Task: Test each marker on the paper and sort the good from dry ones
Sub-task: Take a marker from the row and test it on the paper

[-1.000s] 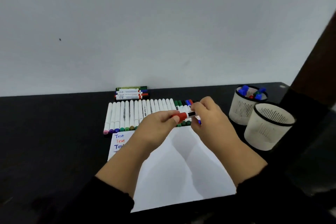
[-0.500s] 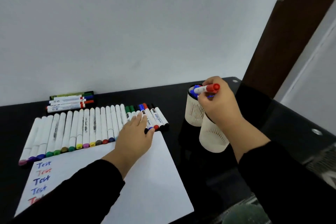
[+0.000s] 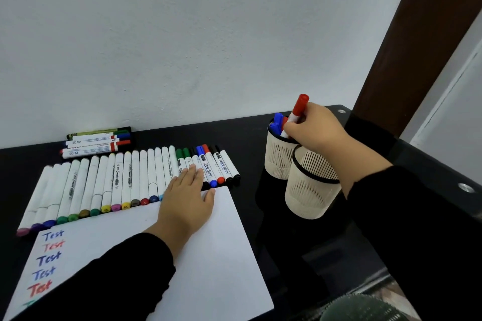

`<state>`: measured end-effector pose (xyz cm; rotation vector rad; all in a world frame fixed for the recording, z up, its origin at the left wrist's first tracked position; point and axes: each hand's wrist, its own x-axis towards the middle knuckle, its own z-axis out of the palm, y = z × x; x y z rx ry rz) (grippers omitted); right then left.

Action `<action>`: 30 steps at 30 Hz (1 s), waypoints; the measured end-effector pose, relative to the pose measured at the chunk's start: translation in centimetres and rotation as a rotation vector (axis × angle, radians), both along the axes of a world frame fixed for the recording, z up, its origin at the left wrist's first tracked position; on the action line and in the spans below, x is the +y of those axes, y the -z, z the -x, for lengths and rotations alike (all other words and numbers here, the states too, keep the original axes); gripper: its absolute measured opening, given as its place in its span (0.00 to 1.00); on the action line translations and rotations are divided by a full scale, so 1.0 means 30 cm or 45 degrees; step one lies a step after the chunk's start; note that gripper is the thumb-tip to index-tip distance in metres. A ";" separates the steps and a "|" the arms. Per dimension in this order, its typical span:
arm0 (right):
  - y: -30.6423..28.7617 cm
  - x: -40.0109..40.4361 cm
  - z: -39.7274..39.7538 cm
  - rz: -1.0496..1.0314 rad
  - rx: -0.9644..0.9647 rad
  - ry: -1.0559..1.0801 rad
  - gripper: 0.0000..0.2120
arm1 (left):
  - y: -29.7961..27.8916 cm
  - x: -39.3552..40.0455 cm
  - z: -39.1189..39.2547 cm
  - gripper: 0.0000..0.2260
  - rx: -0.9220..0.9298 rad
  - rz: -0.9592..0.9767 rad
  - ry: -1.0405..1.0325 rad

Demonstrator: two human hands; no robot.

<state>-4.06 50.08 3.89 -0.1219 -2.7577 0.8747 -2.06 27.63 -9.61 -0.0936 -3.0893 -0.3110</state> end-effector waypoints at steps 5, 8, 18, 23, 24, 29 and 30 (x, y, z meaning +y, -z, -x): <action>-0.007 -0.011 0.027 -0.087 -0.109 -0.023 0.12 | 0.004 -0.001 -0.001 0.27 0.001 -0.007 0.008; 0.002 -0.017 0.041 -0.130 -0.076 -0.008 0.11 | 0.006 -0.001 0.000 0.27 0.011 -0.002 0.011; 0.028 -0.016 0.040 -0.129 0.045 -0.108 0.18 | 0.006 -0.003 -0.001 0.26 0.010 -0.009 0.011; 0.029 -0.019 0.028 -0.182 0.055 -0.132 0.20 | 0.004 -0.003 0.000 0.26 -0.003 -0.010 0.010; 0.030 -0.019 0.026 -0.233 0.057 -0.134 0.18 | 0.003 -0.002 0.000 0.26 -0.004 -0.011 0.010; 0.018 -0.020 0.020 -0.308 0.034 -0.079 0.14 | 0.003 -0.006 -0.001 0.26 0.008 -0.029 0.011; 0.016 -0.020 0.019 -0.344 0.023 -0.067 0.13 | 0.004 -0.006 -0.001 0.26 0.004 -0.030 0.012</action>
